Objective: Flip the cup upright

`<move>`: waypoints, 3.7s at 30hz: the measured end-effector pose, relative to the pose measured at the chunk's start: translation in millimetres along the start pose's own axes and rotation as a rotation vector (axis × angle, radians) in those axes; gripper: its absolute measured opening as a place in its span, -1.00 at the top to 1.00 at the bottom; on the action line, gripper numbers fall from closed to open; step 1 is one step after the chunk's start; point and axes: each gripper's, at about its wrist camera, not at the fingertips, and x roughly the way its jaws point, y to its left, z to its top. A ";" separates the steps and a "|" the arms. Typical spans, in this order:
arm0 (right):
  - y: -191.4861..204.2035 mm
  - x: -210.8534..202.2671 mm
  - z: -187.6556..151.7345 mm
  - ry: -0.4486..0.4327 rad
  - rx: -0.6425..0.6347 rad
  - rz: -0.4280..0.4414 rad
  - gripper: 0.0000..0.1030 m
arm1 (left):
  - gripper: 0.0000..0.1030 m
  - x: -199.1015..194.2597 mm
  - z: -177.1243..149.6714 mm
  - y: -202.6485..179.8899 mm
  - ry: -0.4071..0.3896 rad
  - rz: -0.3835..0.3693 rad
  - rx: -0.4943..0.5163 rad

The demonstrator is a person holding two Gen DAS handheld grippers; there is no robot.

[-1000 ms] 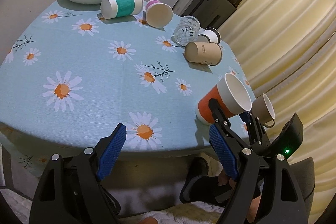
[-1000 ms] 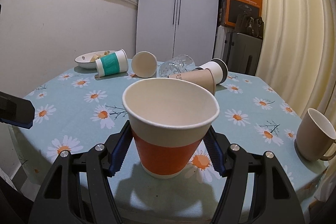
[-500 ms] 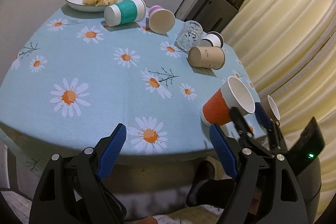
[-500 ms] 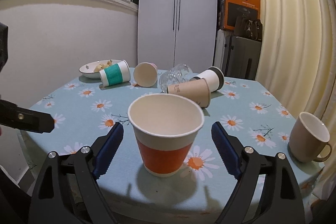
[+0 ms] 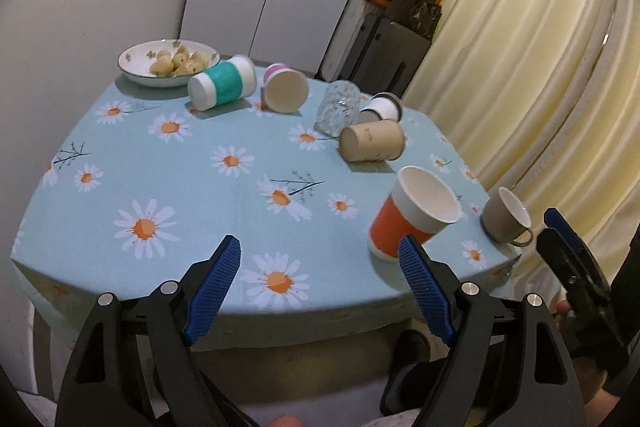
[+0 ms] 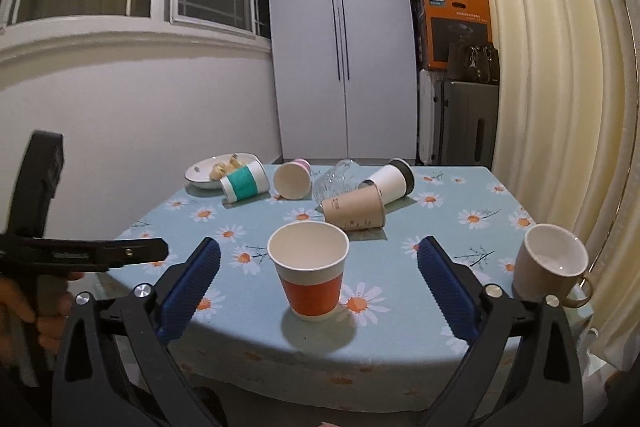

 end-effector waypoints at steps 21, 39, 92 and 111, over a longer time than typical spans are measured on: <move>-38.3 -42.6 -14.9 0.095 -0.040 -0.028 -0.90 | -0.87 -34.5 -56.4 -80.0 -0.111 0.018 0.287; -35.5 -35.7 -21.6 0.131 -0.033 -0.060 -0.90 | -0.87 -33.2 -54.5 -75.8 -0.118 0.017 0.256; -35.7 -26.2 -27.9 0.174 -0.058 -0.081 -0.90 | -0.87 -31.5 -56.1 -75.5 -0.096 0.023 0.257; -39.1 -24.8 -29.9 0.182 -0.047 -0.088 -0.90 | -0.87 -29.6 -57.5 -75.0 -0.087 0.023 0.256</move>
